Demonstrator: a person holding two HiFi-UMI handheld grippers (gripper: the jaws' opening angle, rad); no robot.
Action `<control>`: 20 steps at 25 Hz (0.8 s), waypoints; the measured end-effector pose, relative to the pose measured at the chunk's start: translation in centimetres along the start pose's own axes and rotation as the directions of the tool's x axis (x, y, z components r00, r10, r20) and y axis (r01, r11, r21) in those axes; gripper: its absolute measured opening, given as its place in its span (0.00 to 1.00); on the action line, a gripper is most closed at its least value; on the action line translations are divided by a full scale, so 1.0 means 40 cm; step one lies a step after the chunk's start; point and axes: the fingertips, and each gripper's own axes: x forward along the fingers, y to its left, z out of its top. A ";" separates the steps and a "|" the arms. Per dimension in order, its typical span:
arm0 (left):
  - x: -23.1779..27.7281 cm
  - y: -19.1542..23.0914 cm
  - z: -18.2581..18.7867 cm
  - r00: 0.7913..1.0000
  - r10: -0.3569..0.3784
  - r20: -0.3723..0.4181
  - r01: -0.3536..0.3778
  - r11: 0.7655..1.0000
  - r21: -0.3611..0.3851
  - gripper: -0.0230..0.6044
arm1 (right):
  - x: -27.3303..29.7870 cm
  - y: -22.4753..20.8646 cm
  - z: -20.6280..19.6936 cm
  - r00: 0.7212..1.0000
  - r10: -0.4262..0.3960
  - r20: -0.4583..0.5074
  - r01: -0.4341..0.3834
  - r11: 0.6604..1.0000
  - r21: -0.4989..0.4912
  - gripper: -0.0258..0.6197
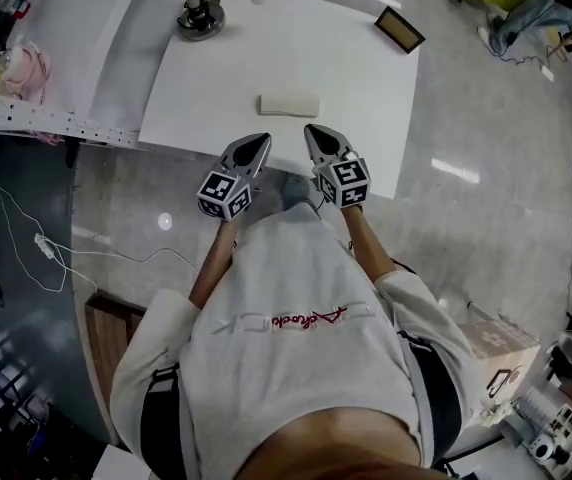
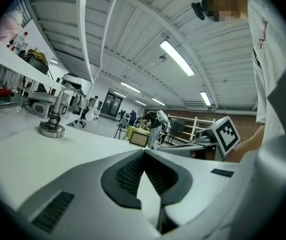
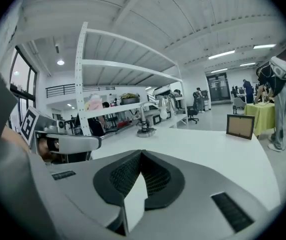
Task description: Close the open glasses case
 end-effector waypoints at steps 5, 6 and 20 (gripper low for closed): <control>-0.028 -0.054 0.003 1.000 -0.025 0.017 0.025 0.999 0.025 0.08 | -0.072 0.047 0.021 0.998 -0.017 0.062 0.015 0.999 0.030 0.04; -0.035 -0.063 0.004 0.999 -0.029 0.020 0.028 0.999 0.029 0.08 | -0.087 0.057 0.026 0.997 -0.023 0.077 0.021 1.000 0.018 0.04; -0.147 -0.191 -0.020 0.997 -0.063 0.036 0.061 0.996 0.066 0.08 | -0.248 0.192 0.000 0.989 -0.067 0.129 0.068 0.998 -0.003 0.04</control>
